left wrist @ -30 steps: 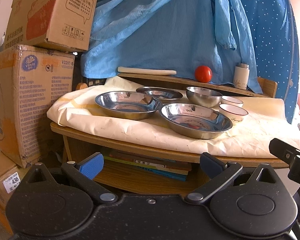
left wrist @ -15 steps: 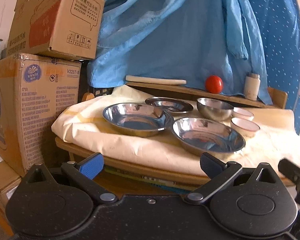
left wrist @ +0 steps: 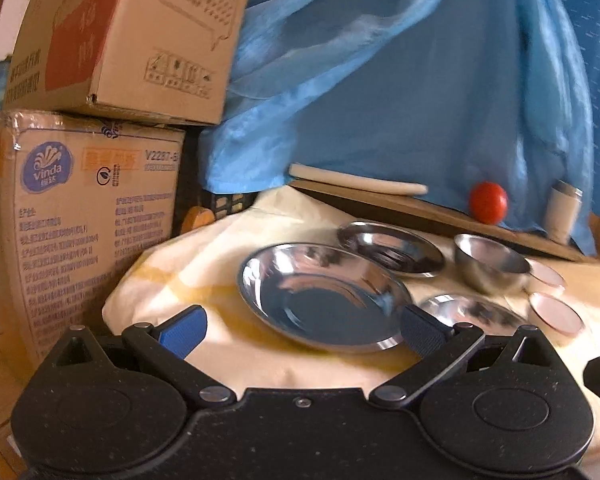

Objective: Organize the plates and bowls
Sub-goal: 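Grasp one large steel plate rim with the left gripper while the right grasps another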

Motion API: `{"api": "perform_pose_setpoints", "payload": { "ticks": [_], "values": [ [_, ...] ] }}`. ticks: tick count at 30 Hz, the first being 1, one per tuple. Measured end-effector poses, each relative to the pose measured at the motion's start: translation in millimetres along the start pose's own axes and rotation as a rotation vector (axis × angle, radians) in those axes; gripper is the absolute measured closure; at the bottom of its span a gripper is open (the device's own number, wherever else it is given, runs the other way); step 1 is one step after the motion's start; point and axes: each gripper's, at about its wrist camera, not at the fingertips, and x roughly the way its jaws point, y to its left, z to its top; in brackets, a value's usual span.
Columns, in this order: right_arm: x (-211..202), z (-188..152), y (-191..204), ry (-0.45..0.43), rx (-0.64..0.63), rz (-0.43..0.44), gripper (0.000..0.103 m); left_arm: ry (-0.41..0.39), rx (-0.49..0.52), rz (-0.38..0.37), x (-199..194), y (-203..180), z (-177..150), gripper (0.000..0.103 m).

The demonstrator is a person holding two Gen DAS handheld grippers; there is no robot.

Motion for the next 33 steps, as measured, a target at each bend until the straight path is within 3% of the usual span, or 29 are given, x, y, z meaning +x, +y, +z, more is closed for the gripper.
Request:
{"api": "perform_pose_setpoints", "payload": {
  "ticks": [5,11,14,18,23,33],
  "values": [
    [41.9,26.1,0.7,0.047,0.009,0.075,0.0,0.037,-0.015,0.028,31.2,10.7,15.6,0.001],
    [102.4,52.2,2.9,0.195,0.034,0.171,0.0,0.122,-0.048,0.037,59.6,18.4,22.4,0.001],
    [128.4,56.9,9.7,0.243,0.014,0.199,0.0,0.157,-0.046,0.058,71.7,18.1,23.6,0.001],
    [158.0,56.7,20.1,0.288,-0.025,0.219,0.0,0.176,-0.06,0.029,83.3,16.3,25.3,0.001],
    [190.6,51.9,17.5,0.383,0.029,0.233,0.001,0.197,-0.098,0.024,96.9,19.0,25.2,0.002],
    [227.9,49.7,27.8,0.483,0.051,0.28,0.02,0.213,-0.17,-0.013,105.1,26.8,26.5,0.017]
  ]
}}
